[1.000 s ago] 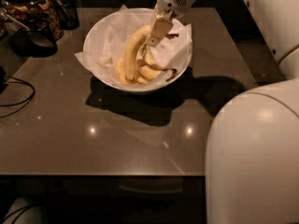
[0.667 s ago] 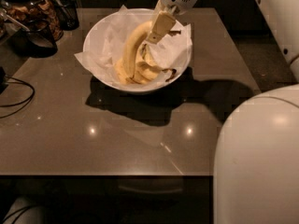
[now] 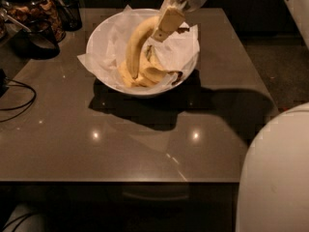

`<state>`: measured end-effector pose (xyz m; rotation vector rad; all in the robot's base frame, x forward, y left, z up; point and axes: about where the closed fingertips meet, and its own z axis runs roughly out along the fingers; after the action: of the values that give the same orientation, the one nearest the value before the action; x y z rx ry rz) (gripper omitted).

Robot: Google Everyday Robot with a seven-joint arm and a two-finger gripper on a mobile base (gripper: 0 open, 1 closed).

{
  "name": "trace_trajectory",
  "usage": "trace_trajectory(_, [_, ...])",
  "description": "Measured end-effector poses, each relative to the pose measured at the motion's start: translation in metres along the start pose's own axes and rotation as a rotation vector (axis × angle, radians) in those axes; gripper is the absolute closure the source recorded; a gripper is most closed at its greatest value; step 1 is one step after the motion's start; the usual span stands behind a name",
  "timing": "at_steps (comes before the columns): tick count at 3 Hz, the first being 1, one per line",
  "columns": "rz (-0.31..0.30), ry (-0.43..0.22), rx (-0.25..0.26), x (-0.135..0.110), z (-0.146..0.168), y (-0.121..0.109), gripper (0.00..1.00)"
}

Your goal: Pick banana from white bowl

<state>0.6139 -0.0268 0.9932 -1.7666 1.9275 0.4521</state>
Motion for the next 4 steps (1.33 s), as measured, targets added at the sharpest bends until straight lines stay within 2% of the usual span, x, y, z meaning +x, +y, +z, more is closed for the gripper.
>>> trace_trajectory(2, [0.083, -0.025, -0.008, 0.004, -0.022, 0.035, 1.0])
trace_trajectory(3, [0.113, -0.038, 0.019, 0.022, -0.043, 0.07, 1.0])
trace_trajectory(4, [0.124, -0.032, 0.013, 0.019, -0.044, 0.074, 1.0])
